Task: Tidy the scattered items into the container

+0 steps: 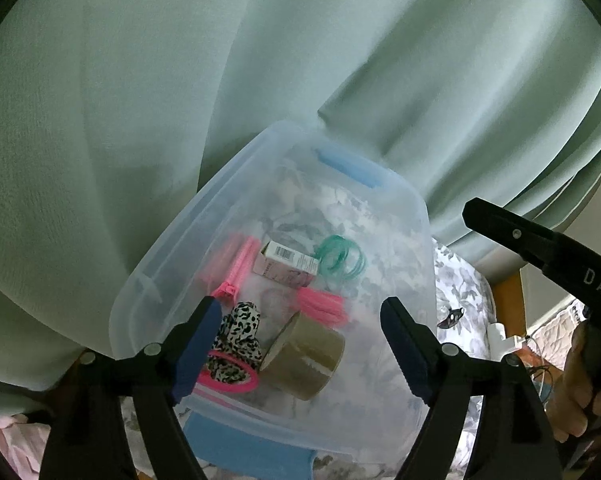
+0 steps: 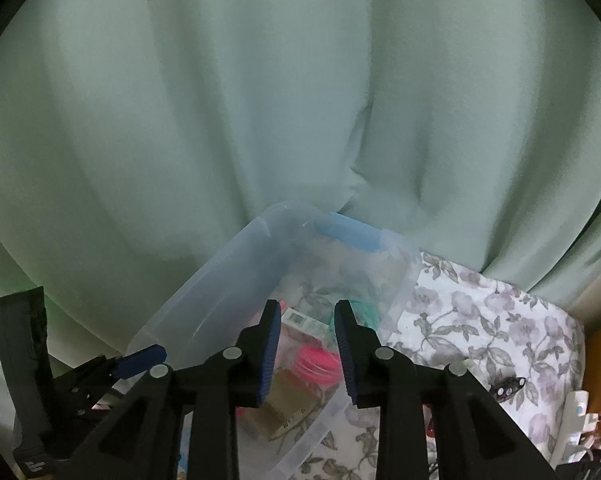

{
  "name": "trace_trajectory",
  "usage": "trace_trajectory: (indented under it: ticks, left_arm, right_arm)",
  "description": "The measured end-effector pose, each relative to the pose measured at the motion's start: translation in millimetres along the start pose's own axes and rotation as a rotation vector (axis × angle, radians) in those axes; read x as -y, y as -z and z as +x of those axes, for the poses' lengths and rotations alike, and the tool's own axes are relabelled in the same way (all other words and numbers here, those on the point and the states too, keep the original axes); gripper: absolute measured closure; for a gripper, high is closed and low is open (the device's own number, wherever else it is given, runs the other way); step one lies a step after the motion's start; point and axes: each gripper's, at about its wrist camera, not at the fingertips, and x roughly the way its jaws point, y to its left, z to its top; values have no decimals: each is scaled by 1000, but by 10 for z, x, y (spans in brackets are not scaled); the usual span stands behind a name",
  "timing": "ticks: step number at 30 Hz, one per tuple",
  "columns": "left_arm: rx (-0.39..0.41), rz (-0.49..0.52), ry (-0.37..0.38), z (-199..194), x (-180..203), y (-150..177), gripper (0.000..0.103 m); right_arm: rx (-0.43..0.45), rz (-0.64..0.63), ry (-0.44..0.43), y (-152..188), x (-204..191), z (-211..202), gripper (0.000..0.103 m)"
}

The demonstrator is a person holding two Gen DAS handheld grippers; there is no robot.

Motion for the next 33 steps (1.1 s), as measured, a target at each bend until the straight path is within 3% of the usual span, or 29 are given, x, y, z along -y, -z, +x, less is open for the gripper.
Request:
trace_trajectory:
  ticks: [9, 17, 23, 33]
  left_arm:
    - [38, 24, -7, -66, 94, 35, 4]
    - [76, 42, 17, -164, 242, 99, 2]
    - [164, 79, 34, -314, 428, 176, 2]
    - [150, 160, 45, -347, 801, 311, 2]
  right_arm:
    - [11, 27, 6, 82, 110, -166, 72]
    - [35, 59, 15, 234, 333, -415, 44]
    - [55, 102, 35, 390, 575, -640, 27]
    - [69, 187, 64, 756, 1054, -978, 3]
